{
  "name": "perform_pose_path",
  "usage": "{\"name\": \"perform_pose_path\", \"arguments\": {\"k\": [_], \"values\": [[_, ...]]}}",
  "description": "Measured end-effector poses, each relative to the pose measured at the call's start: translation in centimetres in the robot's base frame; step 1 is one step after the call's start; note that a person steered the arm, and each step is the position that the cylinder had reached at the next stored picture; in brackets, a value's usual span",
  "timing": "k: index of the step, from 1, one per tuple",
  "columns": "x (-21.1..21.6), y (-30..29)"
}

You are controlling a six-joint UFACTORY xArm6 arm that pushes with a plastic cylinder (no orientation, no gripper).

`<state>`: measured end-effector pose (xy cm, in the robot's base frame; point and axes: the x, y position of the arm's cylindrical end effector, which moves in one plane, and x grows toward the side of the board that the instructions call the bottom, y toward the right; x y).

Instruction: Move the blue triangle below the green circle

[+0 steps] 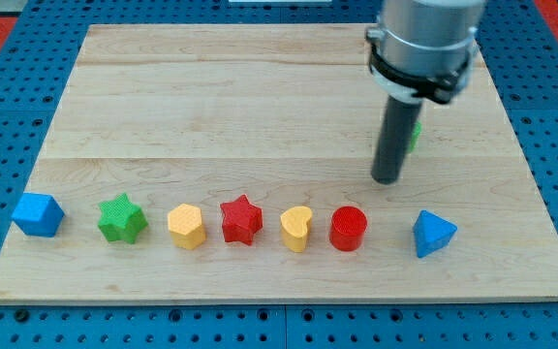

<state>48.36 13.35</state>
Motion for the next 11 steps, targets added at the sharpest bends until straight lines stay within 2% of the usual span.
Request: {"name": "perform_pose_path", "arguments": {"k": [1,2,6,8,9,11], "values": [[1.1,7.3],[6.9,8.5],[8.0,7.2],[10.6,4.0],[10.4,1.1],[4.7,3.0]]}}
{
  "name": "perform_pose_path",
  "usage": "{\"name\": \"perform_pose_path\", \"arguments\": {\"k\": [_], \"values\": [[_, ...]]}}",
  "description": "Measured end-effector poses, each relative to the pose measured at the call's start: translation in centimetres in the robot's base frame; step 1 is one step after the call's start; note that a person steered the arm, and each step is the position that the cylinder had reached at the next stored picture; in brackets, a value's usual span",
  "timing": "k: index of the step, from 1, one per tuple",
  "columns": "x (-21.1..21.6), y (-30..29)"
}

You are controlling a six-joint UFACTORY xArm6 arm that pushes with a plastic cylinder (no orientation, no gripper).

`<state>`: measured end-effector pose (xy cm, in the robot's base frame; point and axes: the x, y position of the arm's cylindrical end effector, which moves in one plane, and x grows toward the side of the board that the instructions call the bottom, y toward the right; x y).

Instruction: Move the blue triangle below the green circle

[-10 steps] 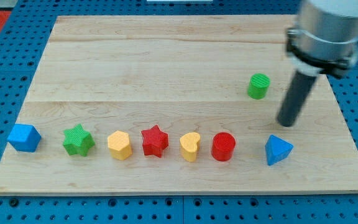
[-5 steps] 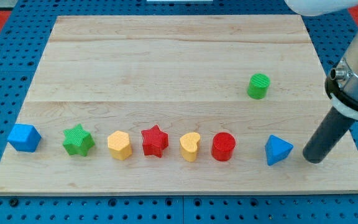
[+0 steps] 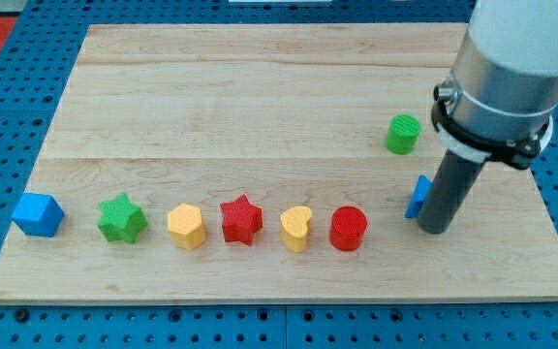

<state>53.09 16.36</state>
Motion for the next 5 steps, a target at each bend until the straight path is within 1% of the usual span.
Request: {"name": "perform_pose_path", "arguments": {"k": [5], "values": [[-11.7,0.3]]}}
